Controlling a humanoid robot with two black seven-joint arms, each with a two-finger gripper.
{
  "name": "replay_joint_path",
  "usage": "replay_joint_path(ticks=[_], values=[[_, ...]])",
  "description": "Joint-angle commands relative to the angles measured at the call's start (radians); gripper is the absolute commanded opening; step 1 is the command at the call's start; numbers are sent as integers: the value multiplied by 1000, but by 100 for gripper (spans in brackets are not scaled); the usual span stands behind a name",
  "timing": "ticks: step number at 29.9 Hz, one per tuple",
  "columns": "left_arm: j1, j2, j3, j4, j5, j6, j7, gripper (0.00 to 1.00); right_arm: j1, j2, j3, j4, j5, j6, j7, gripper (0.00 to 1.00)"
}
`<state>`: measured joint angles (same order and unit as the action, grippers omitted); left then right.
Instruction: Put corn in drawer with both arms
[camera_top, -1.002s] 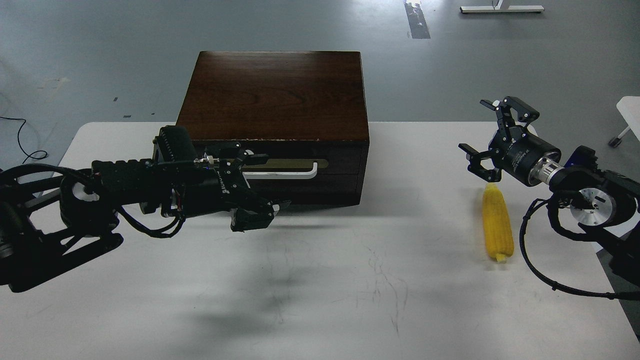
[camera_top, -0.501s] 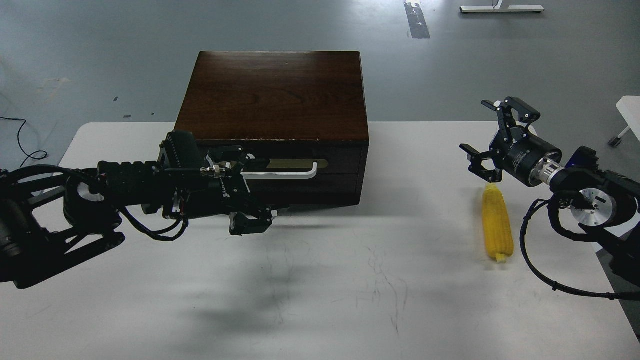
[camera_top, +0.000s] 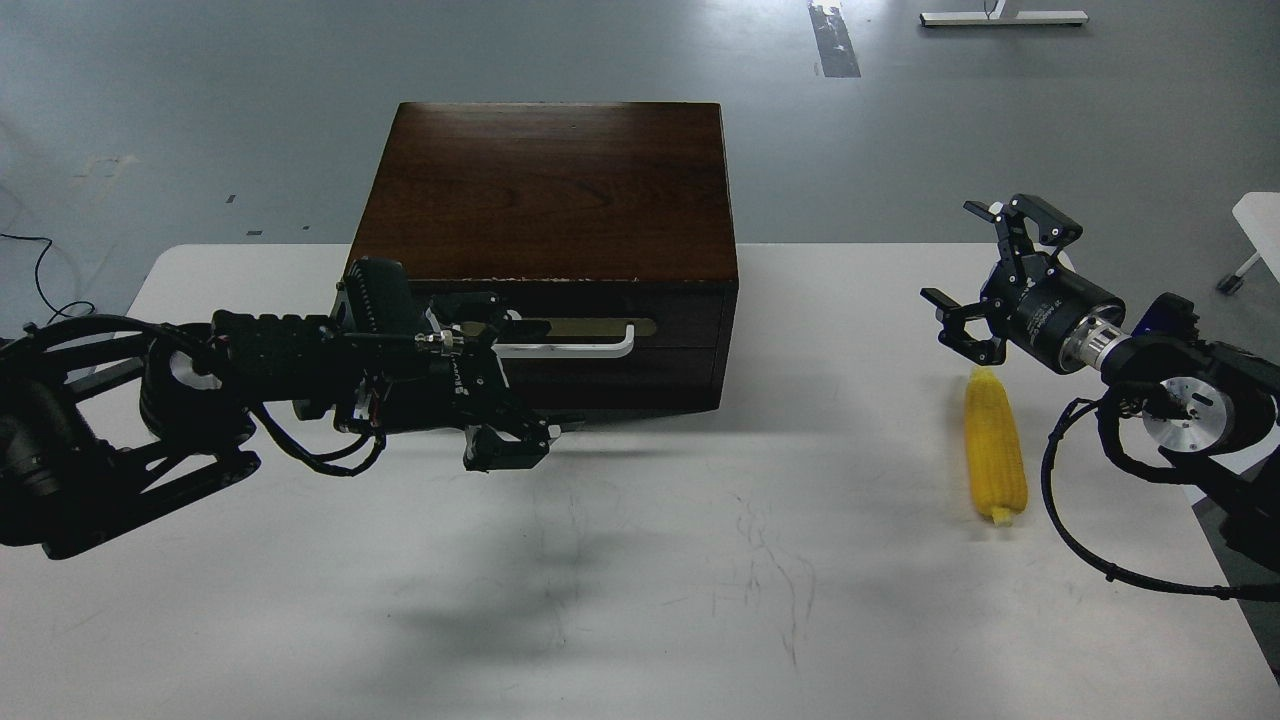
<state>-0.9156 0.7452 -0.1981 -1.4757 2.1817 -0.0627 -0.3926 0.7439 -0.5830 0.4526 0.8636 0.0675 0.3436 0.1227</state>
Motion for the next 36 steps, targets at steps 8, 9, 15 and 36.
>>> replay_joint_path(ticks=[8, 9, 15, 36], values=[[-35, -7, 0, 21, 0, 0, -2, 98, -1, 0, 0, 0, 0, 0, 0, 100], [-37, -13, 0, 23, 0, 0, -2, 98, -1, 0, 0, 0, 0, 0, 0, 100], [-42, -18, 34, 57, 0, 0, -5, 98, -1, 0, 0, 0, 0, 0, 0, 100], [-104, -53, 95, 89, 0, 0, -48, 98, -9, 2, -2, -15, 0, 0, 14, 100]])
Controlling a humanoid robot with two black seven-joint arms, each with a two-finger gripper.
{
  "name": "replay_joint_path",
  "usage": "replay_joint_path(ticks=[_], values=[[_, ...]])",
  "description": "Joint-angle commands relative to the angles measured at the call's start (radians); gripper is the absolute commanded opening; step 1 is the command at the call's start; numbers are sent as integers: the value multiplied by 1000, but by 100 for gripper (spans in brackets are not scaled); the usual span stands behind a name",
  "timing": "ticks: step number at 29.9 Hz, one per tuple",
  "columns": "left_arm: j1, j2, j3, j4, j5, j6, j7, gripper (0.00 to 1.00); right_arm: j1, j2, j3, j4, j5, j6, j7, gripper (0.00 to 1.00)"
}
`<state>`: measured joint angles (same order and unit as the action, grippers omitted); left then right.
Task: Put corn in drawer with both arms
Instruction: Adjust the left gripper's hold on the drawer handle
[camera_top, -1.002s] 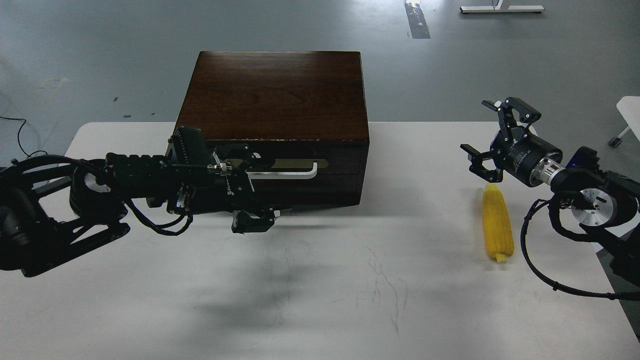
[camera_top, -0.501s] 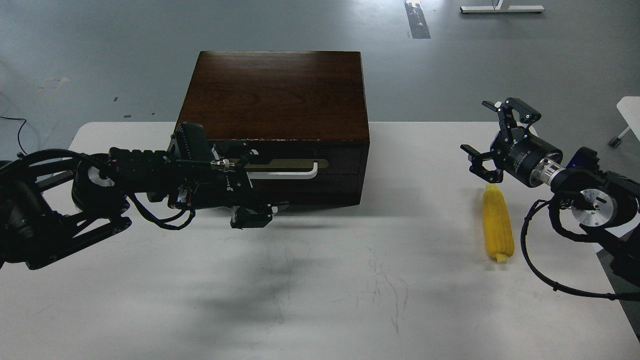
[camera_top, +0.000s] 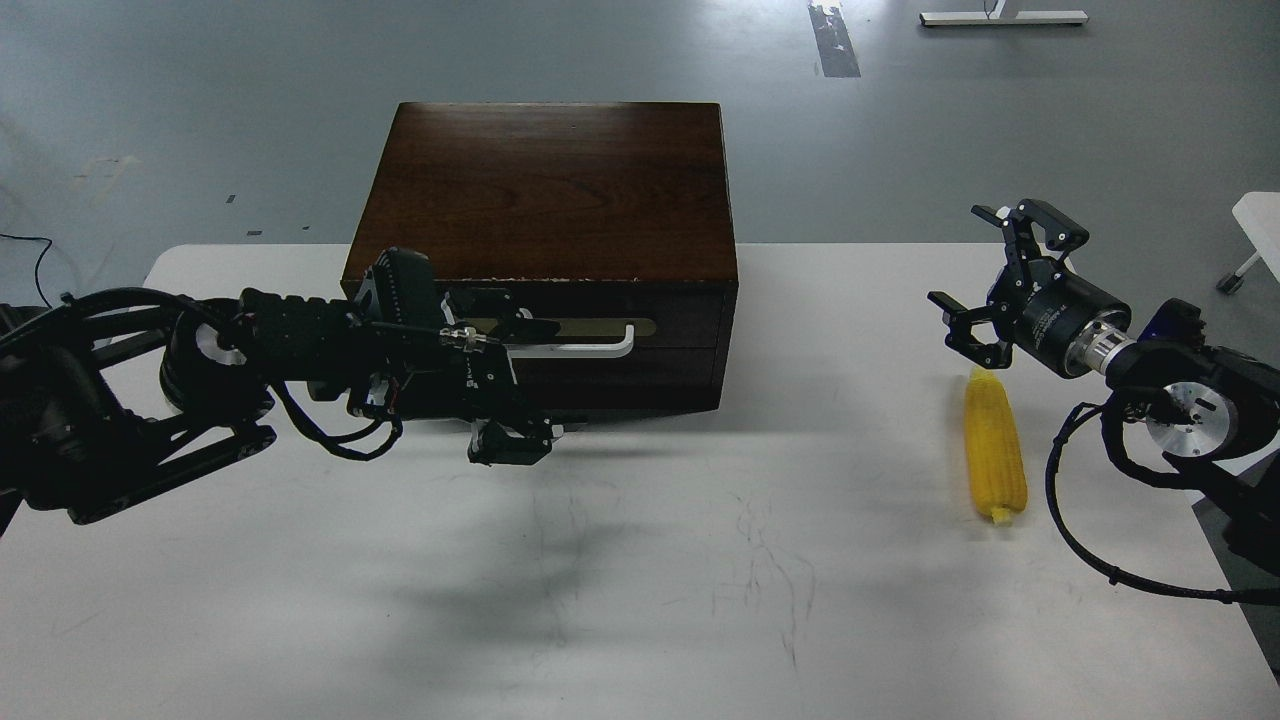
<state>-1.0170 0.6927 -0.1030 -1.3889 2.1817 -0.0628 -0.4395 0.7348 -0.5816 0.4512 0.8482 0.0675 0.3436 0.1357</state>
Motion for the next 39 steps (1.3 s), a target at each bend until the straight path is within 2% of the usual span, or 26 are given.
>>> replay_joint_path(ticks=[1, 11, 16, 19, 39], values=[[-5, -1, 0, 2, 0, 0, -1, 98, -2, 0, 0, 0, 0, 0, 1, 100], [-6, -22, 0, 59, 0, 0, -2, 98, -5, 0, 1, 0, 0, 0, 2, 100], [-2, -22, 2, 57, 0, 0, -21, 98, -6, -1, 1, -1, 0, 0, 2, 100], [0, -22, 6, 54, 0, 0, -47, 98, -6, 2, 0, -14, 0, 1, 2, 100], [-57, -22, 69, 25, 0, 1, -49, 99, -6, 9, 1, -32, 0, 0, 2, 100]])
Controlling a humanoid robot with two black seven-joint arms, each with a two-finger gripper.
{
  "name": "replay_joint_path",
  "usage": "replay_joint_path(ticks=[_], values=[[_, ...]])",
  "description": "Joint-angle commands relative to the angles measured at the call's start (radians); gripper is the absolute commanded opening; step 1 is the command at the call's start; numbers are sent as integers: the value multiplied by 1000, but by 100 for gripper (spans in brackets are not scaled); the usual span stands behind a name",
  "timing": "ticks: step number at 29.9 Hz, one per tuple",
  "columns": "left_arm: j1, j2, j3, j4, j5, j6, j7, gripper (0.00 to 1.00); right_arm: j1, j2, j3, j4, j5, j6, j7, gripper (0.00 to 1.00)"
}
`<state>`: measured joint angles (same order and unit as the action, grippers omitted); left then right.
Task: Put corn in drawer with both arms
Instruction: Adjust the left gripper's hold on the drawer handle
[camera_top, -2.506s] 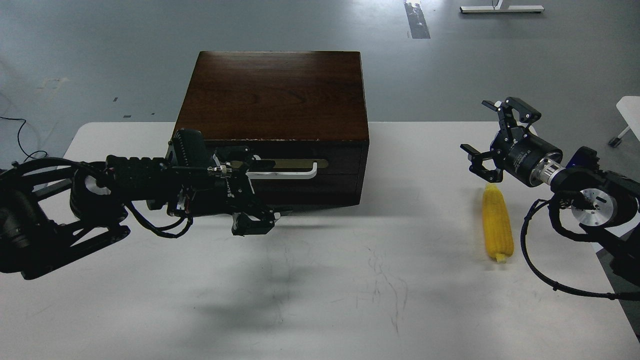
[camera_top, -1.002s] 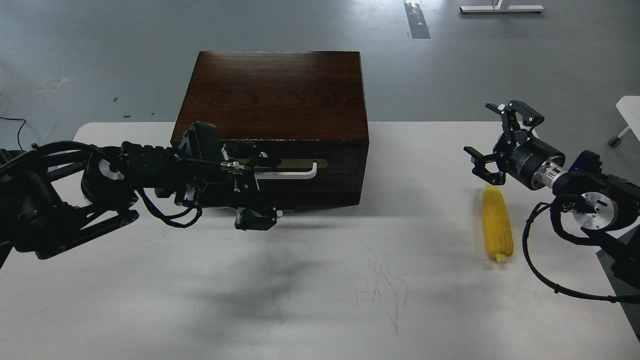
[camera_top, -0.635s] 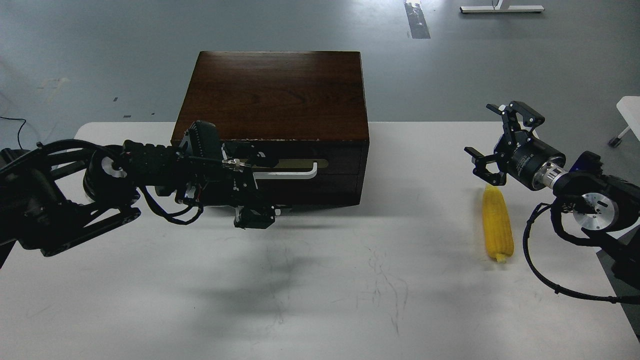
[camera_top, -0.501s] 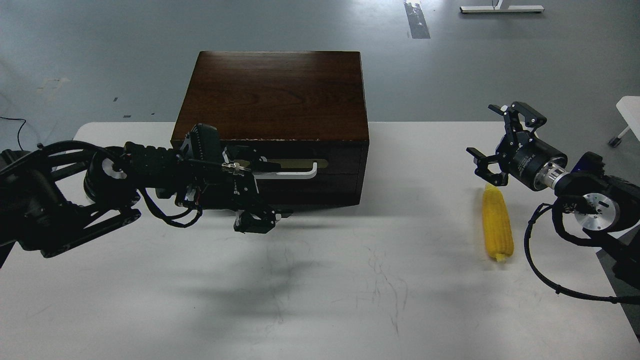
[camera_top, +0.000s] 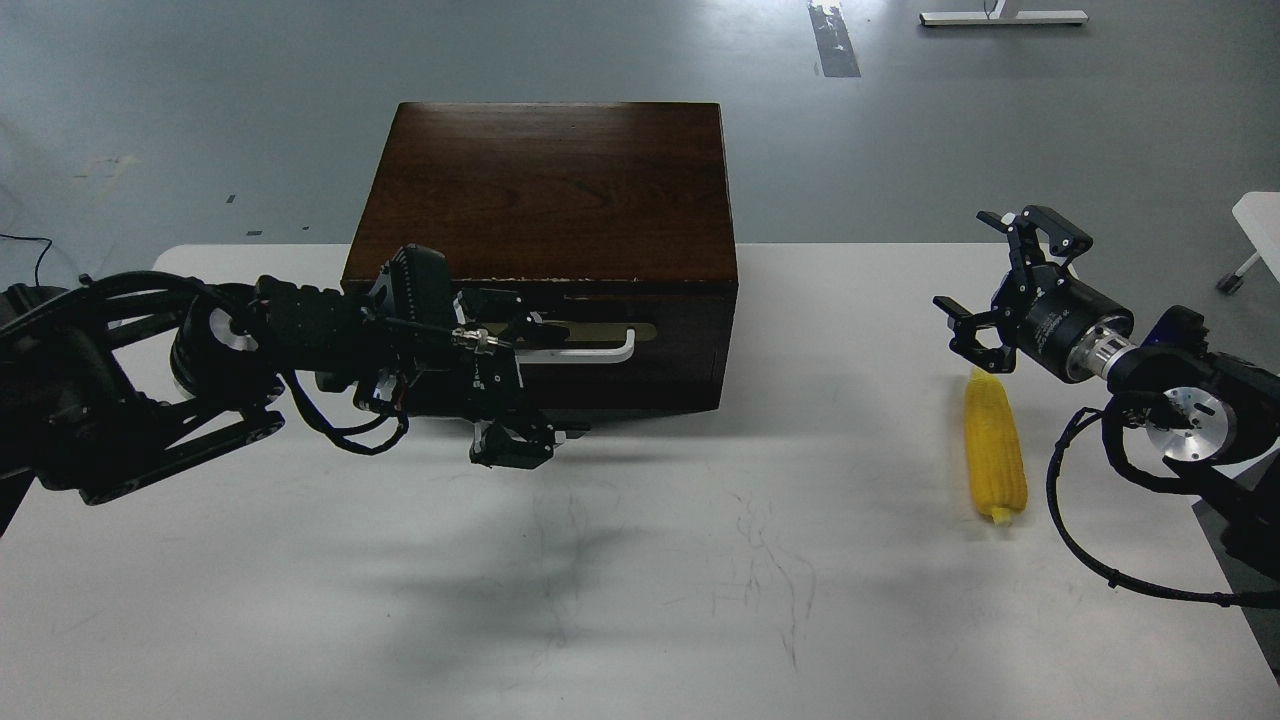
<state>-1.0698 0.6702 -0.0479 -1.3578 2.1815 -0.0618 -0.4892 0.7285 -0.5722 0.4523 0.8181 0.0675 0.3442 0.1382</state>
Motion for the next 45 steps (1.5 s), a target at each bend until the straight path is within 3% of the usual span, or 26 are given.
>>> replay_joint_path(ticks=[1, 45], values=[[-4, 0, 17, -6, 0, 0, 1, 98, 0, 0, 0, -5, 0, -1, 0, 100], [-25, 2, 23, 8, 0, -1, 1, 99, -4, 2, 0, -13, 1, -1, 0, 100]])
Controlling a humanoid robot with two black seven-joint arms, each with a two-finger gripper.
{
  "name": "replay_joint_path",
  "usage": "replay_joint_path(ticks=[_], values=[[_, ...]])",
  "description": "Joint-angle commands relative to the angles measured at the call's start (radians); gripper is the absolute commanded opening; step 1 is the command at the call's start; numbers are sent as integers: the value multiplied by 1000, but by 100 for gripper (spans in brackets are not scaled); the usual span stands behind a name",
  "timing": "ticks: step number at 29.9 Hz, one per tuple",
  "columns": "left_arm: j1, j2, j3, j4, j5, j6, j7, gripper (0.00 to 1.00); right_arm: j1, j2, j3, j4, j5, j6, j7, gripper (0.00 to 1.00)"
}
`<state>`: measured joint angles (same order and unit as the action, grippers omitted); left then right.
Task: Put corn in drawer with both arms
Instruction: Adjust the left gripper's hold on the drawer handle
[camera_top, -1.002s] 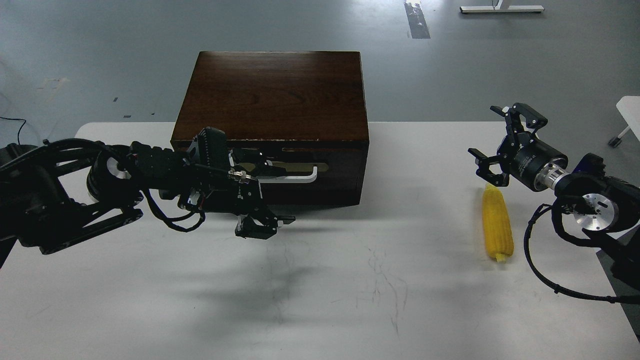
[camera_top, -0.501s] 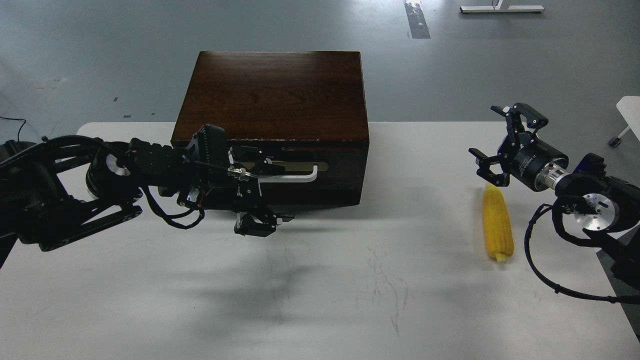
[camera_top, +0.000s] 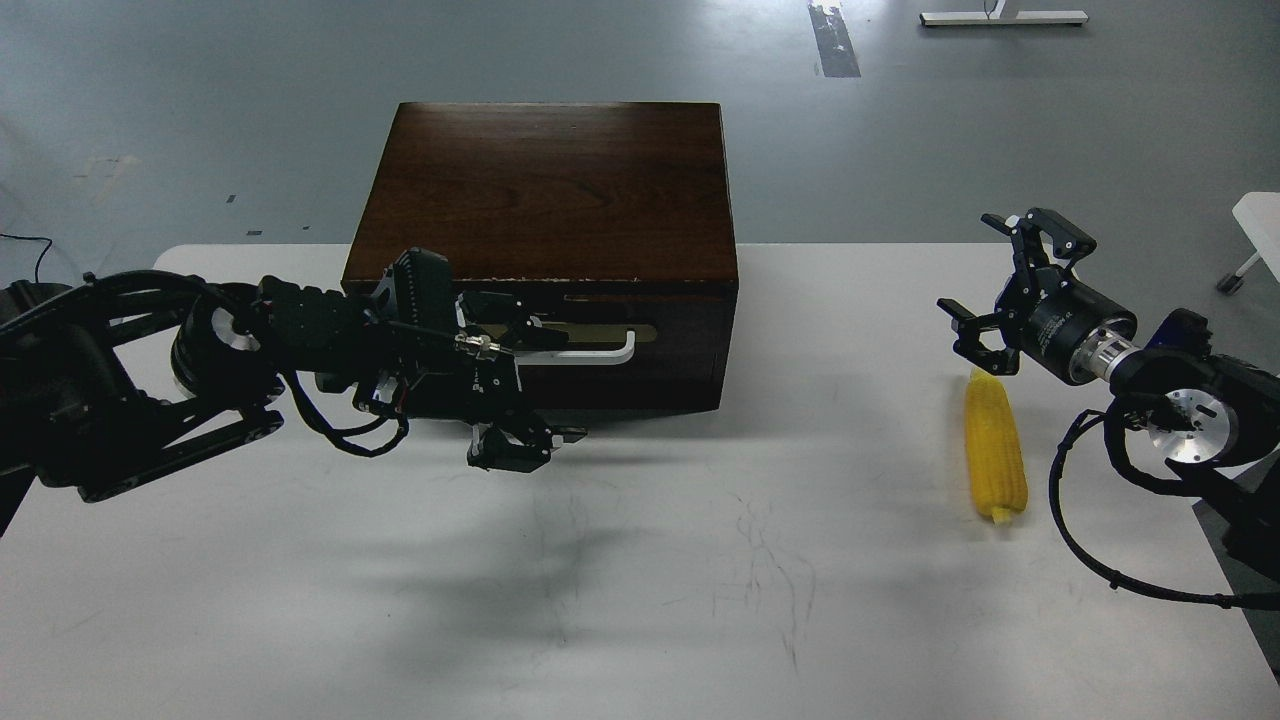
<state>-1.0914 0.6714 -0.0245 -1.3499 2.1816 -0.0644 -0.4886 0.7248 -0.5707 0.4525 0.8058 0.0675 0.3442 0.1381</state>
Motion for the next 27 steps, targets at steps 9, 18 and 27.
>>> replay_joint_path(ticks=[9, 18, 27], values=[[2, 7, 0, -14, 0, 2, 0, 98, -2, 0, 2, 0, 0, -1, 0, 100], [10, 4, 2, -17, 0, 2, 0, 99, -2, 0, 2, 0, 0, -1, 0, 100], [13, 8, 3, -21, 0, 2, 0, 99, -2, -2, 2, -2, 0, -1, 0, 100]])
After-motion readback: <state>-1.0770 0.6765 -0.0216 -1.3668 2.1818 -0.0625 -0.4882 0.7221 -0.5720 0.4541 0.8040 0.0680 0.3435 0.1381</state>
